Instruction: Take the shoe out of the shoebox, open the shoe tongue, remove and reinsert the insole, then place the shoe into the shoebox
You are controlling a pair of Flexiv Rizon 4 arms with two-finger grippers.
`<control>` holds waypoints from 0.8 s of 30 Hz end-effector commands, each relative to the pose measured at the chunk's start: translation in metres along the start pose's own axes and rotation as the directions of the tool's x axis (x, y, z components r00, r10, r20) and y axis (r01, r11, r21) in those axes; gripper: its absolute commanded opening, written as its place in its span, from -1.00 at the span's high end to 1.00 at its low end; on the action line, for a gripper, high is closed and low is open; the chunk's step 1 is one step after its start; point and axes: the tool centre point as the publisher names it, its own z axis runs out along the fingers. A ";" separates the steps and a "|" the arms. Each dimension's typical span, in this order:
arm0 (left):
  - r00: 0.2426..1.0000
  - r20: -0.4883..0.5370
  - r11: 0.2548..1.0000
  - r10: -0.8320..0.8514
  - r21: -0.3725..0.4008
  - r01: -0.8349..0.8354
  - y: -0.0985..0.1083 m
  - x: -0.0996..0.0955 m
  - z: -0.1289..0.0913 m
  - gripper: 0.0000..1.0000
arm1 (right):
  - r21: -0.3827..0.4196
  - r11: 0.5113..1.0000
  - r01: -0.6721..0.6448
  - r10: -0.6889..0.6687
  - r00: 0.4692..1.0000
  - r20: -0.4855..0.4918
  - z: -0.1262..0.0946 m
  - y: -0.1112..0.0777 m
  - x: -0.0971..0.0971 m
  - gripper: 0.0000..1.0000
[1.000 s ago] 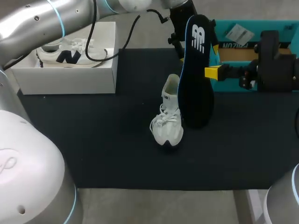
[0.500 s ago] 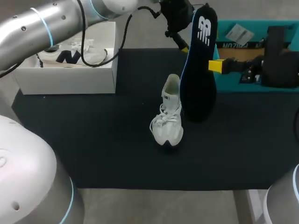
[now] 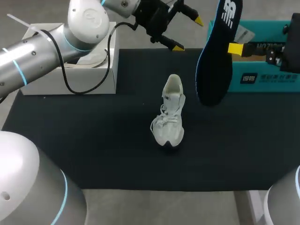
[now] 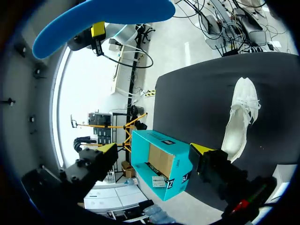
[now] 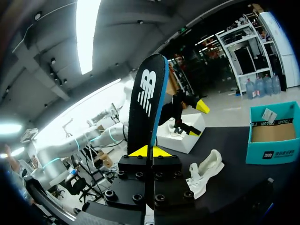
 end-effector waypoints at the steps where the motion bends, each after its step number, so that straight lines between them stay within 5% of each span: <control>1: 0.996 0.091 0.999 0.013 -0.042 -0.010 -0.011 0.003 -0.008 -1.00 | 0.093 0.995 -0.025 0.026 1.000 -0.016 0.001 0.019 -0.012 1.00; 12: 0.990 0.124 0.996 0.067 -0.071 -0.058 -0.028 -0.003 -0.011 -1.00 | 0.235 0.952 -0.195 0.212 0.976 -0.048 0.012 0.038 -0.040 1.00; 18: 0.985 0.136 0.988 0.106 -0.125 -0.089 -0.038 -0.005 -0.016 -1.00 | 0.235 0.928 -0.290 0.300 0.954 -0.006 0.018 0.050 -0.065 1.00; 24: 0.978 0.184 0.990 0.098 -0.115 -0.078 -0.034 -0.006 -0.023 -1.00 | 0.235 0.928 -0.290 0.300 0.954 -0.006 0.018 0.050 -0.065 1.00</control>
